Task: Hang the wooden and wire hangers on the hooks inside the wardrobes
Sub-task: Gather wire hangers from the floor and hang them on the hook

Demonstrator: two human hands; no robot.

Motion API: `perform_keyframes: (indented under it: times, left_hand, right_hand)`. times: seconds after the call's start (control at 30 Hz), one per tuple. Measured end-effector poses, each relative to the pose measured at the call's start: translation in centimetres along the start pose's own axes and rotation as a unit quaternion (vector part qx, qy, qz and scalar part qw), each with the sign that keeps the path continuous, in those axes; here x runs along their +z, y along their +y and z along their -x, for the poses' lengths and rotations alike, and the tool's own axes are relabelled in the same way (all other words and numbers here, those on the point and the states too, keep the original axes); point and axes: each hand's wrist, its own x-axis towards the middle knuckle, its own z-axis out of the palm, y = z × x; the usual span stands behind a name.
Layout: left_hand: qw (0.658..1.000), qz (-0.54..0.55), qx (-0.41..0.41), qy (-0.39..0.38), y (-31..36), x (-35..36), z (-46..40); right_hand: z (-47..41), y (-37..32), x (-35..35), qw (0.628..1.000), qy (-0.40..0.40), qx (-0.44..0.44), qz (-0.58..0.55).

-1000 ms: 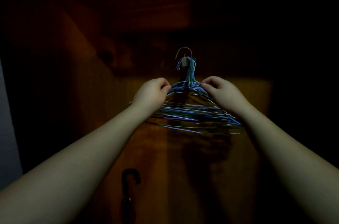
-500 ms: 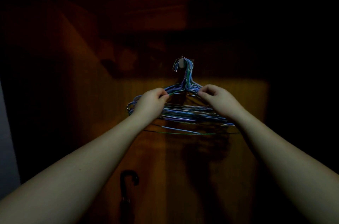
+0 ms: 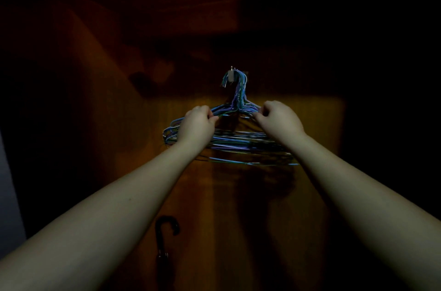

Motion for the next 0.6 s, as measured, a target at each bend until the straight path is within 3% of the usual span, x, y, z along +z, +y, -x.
perform_keyframes:
  times: [0.27, 0.43, 0.6]
  left_hand:
    - [0.999, -0.044, 0.011, 0.009, -0.7, 0.8, -1.2]
    - [0.991, -0.091, 0.080, 0.050, -2.6, 0.8, -1.2]
    - [0.987, -0.120, 0.101, -0.029, -5.7, 0.5, -2.3]
  right_hand:
    - [-1.3, 0.2, 0.4, 0.999, -0.036, 0.015, 0.025]
    - [-1.1, 1.8, 0.4, 0.998, -0.043, -0.008, 0.051]
    - [-1.4, 3.6, 0.7, 0.985, -0.147, 0.013, 0.092]
